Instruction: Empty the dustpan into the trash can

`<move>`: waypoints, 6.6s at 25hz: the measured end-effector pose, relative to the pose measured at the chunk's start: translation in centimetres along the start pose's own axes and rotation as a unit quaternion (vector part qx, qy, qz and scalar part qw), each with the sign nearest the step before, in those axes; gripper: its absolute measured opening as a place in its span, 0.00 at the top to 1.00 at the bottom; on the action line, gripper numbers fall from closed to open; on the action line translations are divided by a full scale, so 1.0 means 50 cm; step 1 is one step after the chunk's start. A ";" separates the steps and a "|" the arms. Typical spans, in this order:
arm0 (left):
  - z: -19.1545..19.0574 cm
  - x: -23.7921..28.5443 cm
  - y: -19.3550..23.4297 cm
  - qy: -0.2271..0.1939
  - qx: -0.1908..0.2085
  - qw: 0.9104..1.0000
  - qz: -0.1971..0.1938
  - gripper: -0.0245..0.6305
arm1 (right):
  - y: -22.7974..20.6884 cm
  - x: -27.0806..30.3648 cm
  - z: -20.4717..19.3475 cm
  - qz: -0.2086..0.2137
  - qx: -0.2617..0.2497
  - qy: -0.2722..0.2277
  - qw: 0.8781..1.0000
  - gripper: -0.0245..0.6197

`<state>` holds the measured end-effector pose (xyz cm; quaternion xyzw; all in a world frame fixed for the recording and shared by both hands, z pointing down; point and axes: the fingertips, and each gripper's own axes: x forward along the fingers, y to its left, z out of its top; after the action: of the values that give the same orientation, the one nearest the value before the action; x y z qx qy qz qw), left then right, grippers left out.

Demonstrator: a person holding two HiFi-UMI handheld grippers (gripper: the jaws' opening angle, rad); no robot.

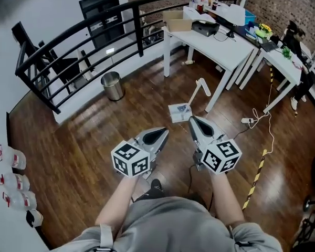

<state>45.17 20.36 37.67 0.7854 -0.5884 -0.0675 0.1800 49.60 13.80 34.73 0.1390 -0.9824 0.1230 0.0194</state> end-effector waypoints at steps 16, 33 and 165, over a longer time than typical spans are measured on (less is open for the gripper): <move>0.081 0.159 0.330 0.016 -0.017 0.999 -0.021 1.00 | -0.175 0.309 0.013 -0.055 -0.007 0.011 0.998 0.96; 0.199 0.456 0.576 0.056 0.003 0.995 -0.084 1.00 | -0.456 0.538 0.058 -0.158 0.001 0.016 0.987 0.96; 0.551 -0.167 2.011 -0.022 -0.023 0.952 0.304 1.00 | -0.042 2.377 0.213 0.078 -0.167 0.060 0.981 0.67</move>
<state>-56.55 -1.74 47.69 0.5636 -0.8012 -0.0399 0.1970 -64.03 -22.70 33.50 0.0494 -0.9940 -0.0332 0.0915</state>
